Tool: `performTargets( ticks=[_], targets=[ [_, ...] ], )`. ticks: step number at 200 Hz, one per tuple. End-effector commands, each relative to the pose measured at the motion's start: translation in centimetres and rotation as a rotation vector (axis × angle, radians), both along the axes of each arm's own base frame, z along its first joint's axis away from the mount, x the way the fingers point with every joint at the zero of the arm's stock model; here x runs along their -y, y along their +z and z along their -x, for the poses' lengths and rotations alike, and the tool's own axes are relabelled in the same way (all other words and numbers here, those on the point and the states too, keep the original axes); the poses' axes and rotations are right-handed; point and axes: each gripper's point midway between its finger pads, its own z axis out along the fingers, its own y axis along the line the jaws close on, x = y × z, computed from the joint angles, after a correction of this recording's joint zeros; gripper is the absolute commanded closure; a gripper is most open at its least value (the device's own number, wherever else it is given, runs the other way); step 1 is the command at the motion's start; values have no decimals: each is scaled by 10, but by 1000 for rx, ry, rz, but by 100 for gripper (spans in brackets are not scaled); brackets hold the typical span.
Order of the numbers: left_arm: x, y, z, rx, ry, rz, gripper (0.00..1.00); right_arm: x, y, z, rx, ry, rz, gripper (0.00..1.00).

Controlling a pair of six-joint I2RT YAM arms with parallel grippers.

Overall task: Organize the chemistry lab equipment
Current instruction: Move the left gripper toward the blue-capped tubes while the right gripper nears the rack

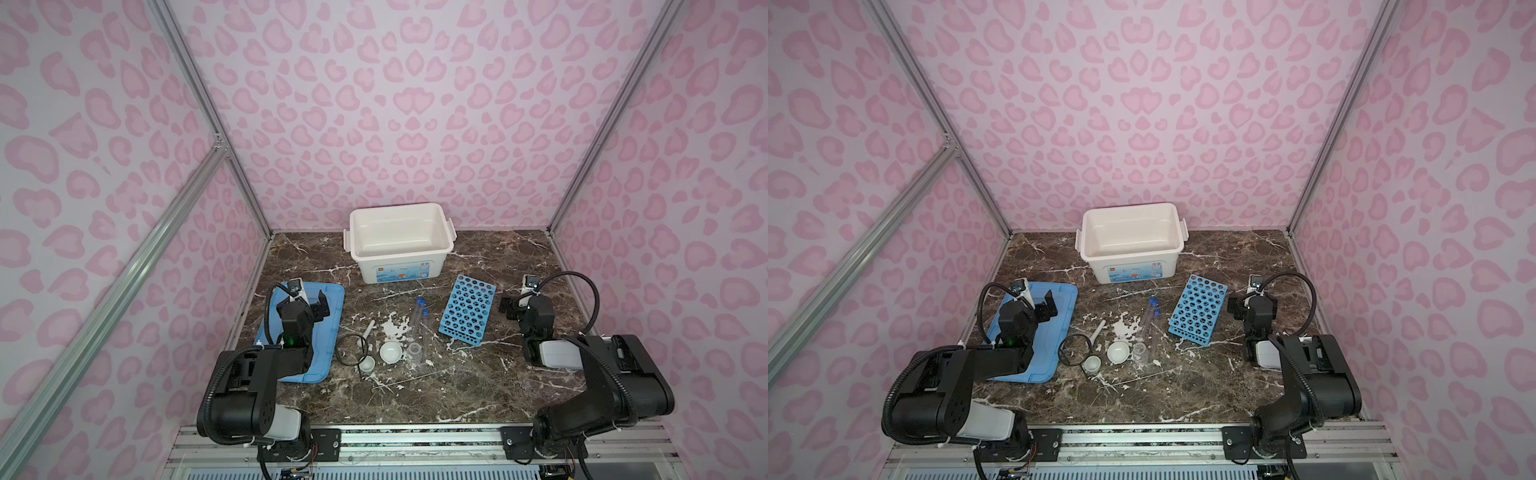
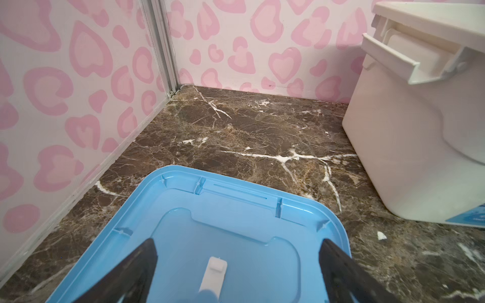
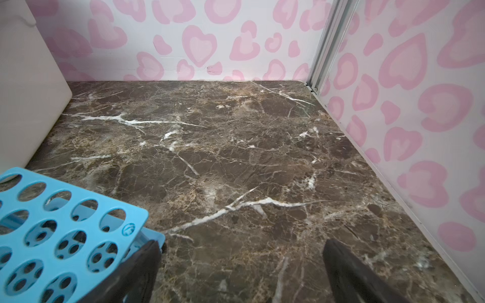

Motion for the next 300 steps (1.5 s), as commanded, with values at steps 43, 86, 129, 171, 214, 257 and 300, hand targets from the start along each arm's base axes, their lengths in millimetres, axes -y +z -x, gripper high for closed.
performTargets(
  ticks=[43,86,129,171,214,257,300],
  targets=[
    [-2,11,-5,43,5,-12,3,2,8,-3,37,-13,0,1],
    [-2,11,-5,40,4,-11,3,2,8,-3,36,-13,-1,1],
    [-1,11,-5,41,2,-11,3,2,8,-2,35,-12,-1,1],
    [-2,11,-5,40,3,-11,3,2,8,-2,35,-12,-1,1],
    [-2,13,-4,49,4,-8,3,2,8,-2,37,-13,-2,1],
    [-20,59,-16,-12,113,24,3,18,28,-1,46,-102,-34,2],
    [-5,110,-14,8,101,72,3,12,51,-1,-71,-79,-75,3]
  ],
)
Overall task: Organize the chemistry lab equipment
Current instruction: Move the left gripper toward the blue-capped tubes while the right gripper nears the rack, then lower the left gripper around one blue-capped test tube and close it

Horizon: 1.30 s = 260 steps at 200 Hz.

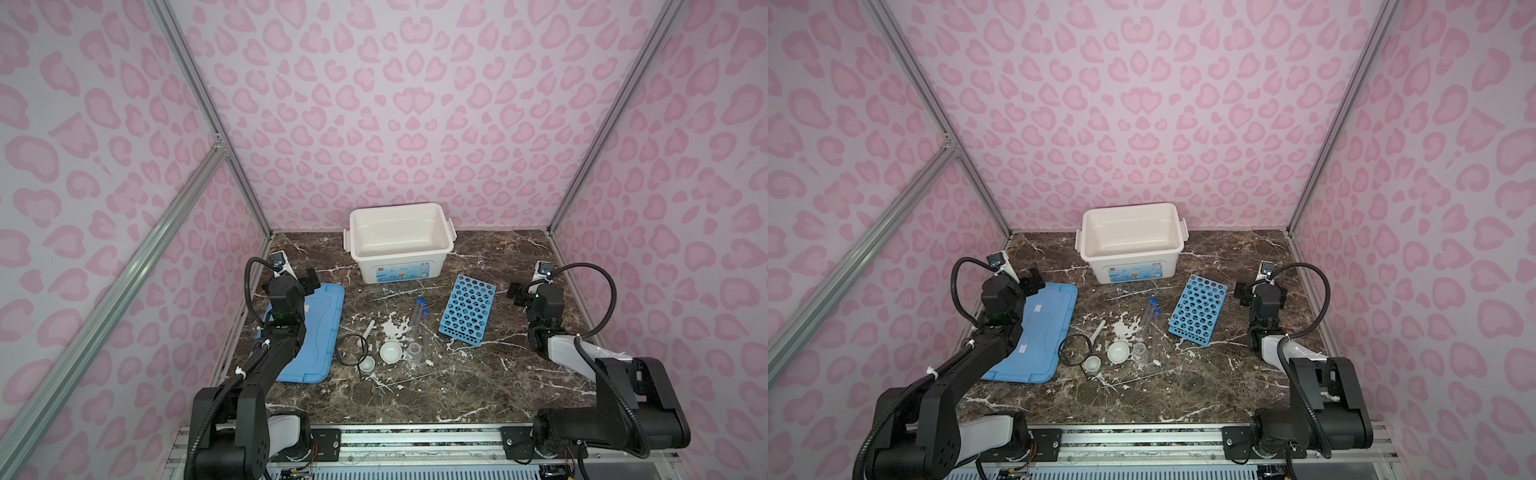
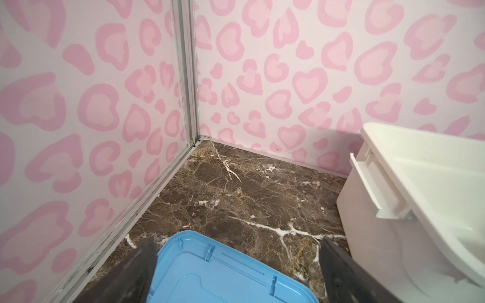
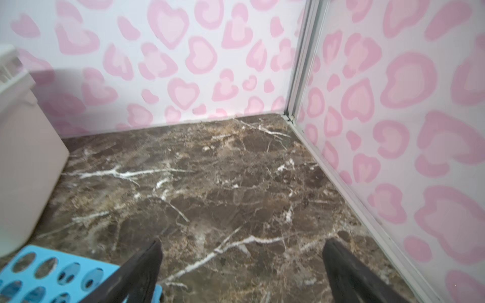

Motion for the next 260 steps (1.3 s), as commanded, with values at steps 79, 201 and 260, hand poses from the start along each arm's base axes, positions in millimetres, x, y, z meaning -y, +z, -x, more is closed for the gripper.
performTargets(
  ticks=[79,201,260],
  targets=[
    [152,3,14,-296,-391,-196,3,-45,21,24,-173,174,-178,7],
    [314,-102,47,-667,-769,-270,9,-108,25,33,-249,313,-203,9],
    [332,-139,56,-779,-832,-195,18,-107,23,35,-243,308,-213,9]
  ],
)
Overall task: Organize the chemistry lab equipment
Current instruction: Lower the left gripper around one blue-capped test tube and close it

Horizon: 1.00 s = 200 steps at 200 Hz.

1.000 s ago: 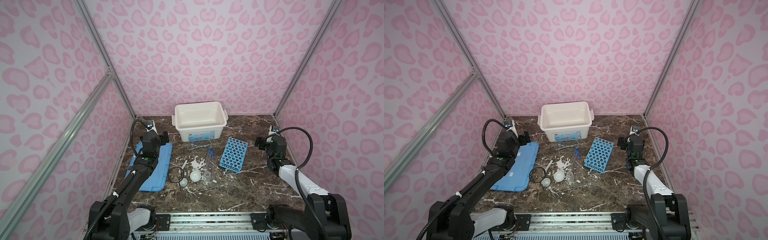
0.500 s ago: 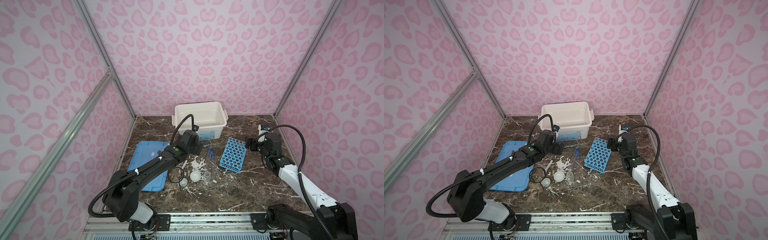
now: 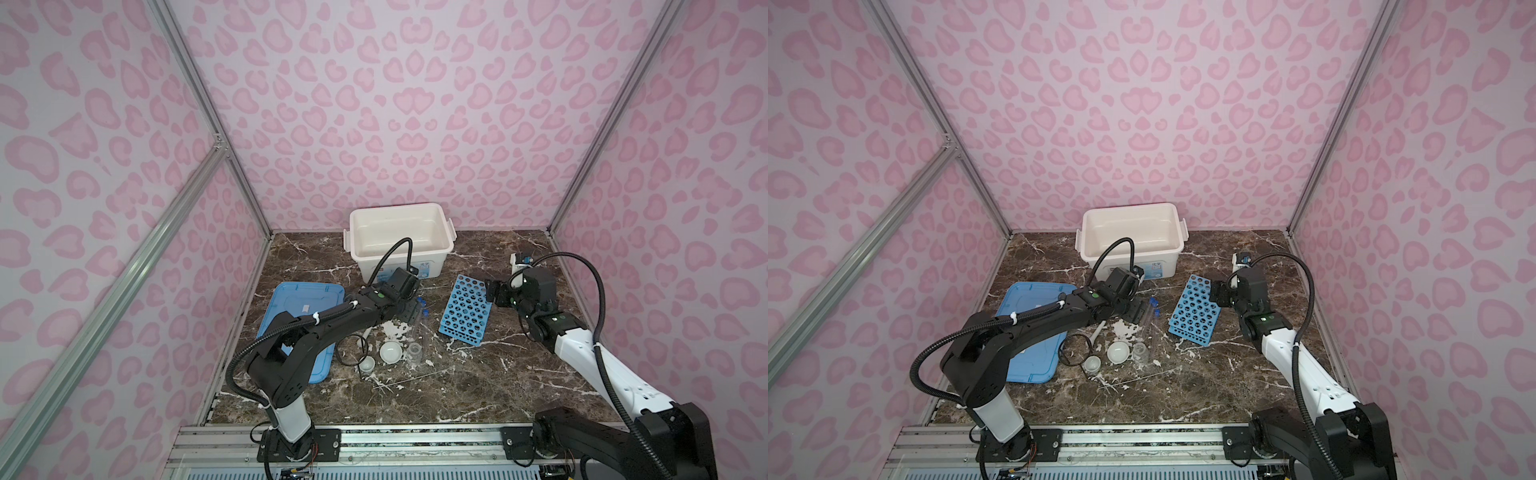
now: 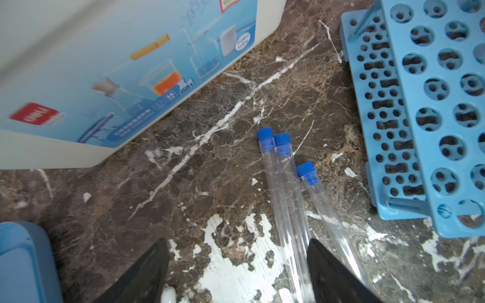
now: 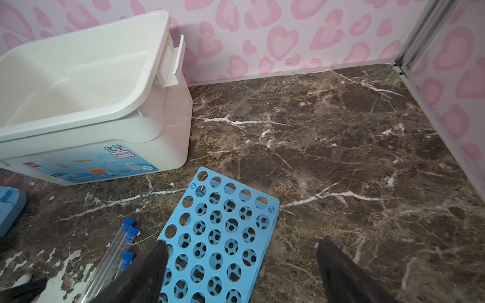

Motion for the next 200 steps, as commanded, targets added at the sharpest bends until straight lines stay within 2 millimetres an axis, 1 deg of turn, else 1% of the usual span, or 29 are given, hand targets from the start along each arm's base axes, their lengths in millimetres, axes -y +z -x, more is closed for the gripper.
performTargets(
  ticks=[1,39,69,120,200],
  targets=[
    [11,-8,5,-62,-13,45,18,-2,-1,0,4,1,-15,9],
    [13,-26,9,-111,-8,36,22,-1,1,3,12,0,-17,9],
    [13,-32,9,-123,-4,26,24,1,2,5,17,-7,-19,9],
    [11,-44,7,-143,15,-6,32,1,2,5,22,-11,-29,9],
    [6,-57,6,-155,36,-36,37,3,5,10,34,-19,-30,9]
  ],
)
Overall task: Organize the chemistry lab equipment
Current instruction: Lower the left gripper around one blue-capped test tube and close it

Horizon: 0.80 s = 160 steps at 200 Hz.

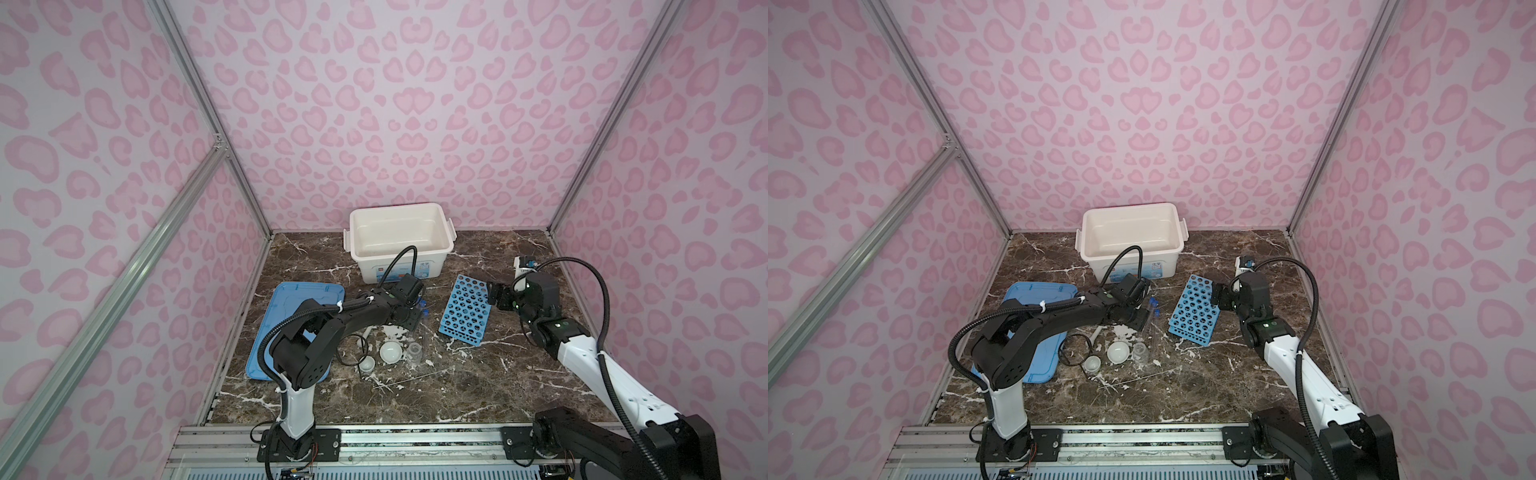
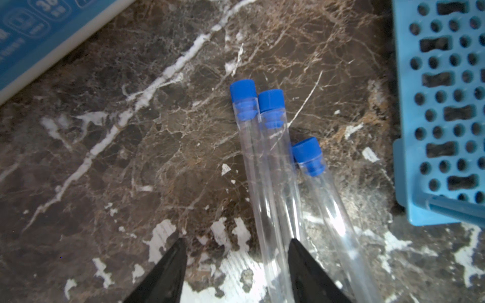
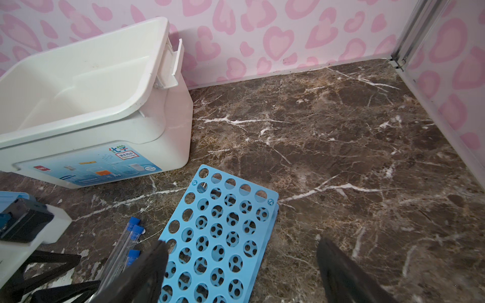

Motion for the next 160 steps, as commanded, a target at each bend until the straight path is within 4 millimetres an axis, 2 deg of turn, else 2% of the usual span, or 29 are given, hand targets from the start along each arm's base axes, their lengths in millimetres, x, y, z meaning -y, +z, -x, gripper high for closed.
performTargets(
  ticks=[1,56,99,160],
  targets=[
    [-3,-1,-4,8,22,-16,37,0,2,0,17,-2,1,9],
    [-6,-7,-5,5,34,-31,38,3,5,2,47,-13,0,9],
    [-14,-8,-8,13,71,-45,43,3,4,3,44,-13,2,9],
    [-19,-11,-9,3,97,-42,48,-4,0,0,21,18,-24,9]
  ],
)
